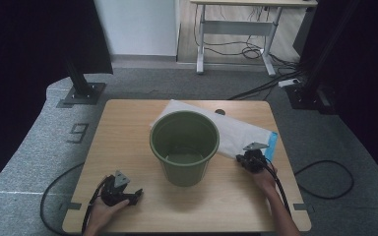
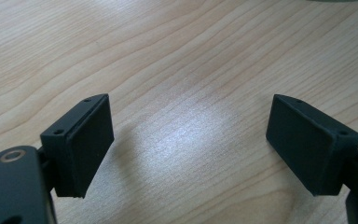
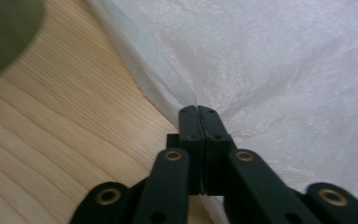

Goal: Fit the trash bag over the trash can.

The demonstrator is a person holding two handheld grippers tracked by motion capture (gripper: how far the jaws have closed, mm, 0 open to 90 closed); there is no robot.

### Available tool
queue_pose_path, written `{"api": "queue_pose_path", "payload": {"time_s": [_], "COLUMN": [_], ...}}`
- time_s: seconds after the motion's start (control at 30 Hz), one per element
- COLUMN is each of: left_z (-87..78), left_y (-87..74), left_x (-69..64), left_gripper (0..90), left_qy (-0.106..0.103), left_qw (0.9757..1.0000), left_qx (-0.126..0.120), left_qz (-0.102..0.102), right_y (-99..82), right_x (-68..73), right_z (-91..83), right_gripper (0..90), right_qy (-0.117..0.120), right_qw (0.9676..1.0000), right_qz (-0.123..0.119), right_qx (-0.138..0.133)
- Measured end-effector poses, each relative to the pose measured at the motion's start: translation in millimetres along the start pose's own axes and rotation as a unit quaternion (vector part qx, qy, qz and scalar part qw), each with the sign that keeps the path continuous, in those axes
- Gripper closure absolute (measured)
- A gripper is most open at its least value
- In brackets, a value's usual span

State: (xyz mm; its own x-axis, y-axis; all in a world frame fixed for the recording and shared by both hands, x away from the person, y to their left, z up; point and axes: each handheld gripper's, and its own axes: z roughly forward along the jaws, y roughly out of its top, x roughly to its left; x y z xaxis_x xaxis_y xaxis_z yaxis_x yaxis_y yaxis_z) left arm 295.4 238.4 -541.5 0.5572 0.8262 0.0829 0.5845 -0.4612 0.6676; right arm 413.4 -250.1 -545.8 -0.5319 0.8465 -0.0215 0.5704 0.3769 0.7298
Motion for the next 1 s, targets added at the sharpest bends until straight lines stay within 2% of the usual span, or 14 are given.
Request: {"api": "queue_pose_path", "payload": {"time_s": [0.07,0.13,0.17,0.2,0.33,0.43,0.53,0.73,0.77,0.8,0.83,0.87,0.9,1.0], "left_z": [-0.6,-1.3,-1.9,-2.4,-3.2,-2.8,-1.3,0.3,0.1,0.1,0.1,0.2,0.7,1.2], "left_y": [-0.8,-1.5,-2.4,-3.1,-4.3,-3.6,-2.0,0.0,0.1,0.0,0.0,0.0,0.1,0.2], "left_x": [0.0,0.5,1.2,1.7,1.9,1.3,1.2,0.9,0.8,0.7,0.7,0.9,1.4,1.8], "left_gripper": [14.5,14.5,14.5,14.5,14.6,14.7,14.7,14.7,14.7,14.8,14.8,14.8,14.8,14.8], "left_qy": [0.002,0.003,0.003,0.004,0.006,0.005,0.004,0.002,0.003,0.003,0.003,0.002,-0.001,-0.003], "left_qw": [1.0000,1.0000,1.0000,1.0000,1.0000,1.0000,1.0000,1.0000,1.0000,1.0000,1.0000,1.0000,1.0000,1.0000], "left_qx": [-0.001,0.000,-0.001,-0.001,-0.003,-0.003,-0.004,-0.003,-0.002,-0.003,-0.003,-0.003,-0.003,-0.004], "left_qz": [-0.002,-0.001,-0.002,-0.003,-0.002,0.003,0.004,0.006,0.007,0.007,0.007,0.007,0.006,0.004], "right_y": [-2.7,-7.5,-17.3,-21.2,-37.8,-60.7,-74.4,-87.9,-88.6,-87.5,-87.5,-84.6,-70.0,-52.0], "right_x": [3.2,5.6,9.7,11.7,16.9,16.0,17.4,20.4,20.7,22.3,22.3,25.5,34.3,43.0], "right_z": [-5.3,-10.5,-20.5,-24.8,-44.7,-74.9,-89.9,-99.8,-99.0,-98.7,-98.7,-98.2,-94.1,-84.2], "right_gripper": [88.8,88.8,88.8,88.9,88.9,88.9,88.8,87.8,72.7,66.0,66.0,58.3,49.8,47.8], "right_qy": [-0.019,-0.017,-0.001,0.001,-0.007,-0.016,-0.013,-0.018,-0.018,-0.027,-0.027,-0.042,-0.046,-0.030], "right_qw": [0.9998,0.9998,0.9999,0.9999,0.9998,0.9993,0.9994,0.9997,0.9997,0.9994,0.9994,0.9987,0.9977,0.9976], "right_qz": [-0.007,-0.005,0.012,0.012,0.016,0.031,0.021,0.012,0.017,0.017,0.017,0.018,0.014,0.004], "right_qx": [0.007,0.003,-0.001,0.000,-0.003,-0.017,-0.024,-0.012,-0.008,-0.012,-0.012,-0.022,-0.047,-0.062]}}
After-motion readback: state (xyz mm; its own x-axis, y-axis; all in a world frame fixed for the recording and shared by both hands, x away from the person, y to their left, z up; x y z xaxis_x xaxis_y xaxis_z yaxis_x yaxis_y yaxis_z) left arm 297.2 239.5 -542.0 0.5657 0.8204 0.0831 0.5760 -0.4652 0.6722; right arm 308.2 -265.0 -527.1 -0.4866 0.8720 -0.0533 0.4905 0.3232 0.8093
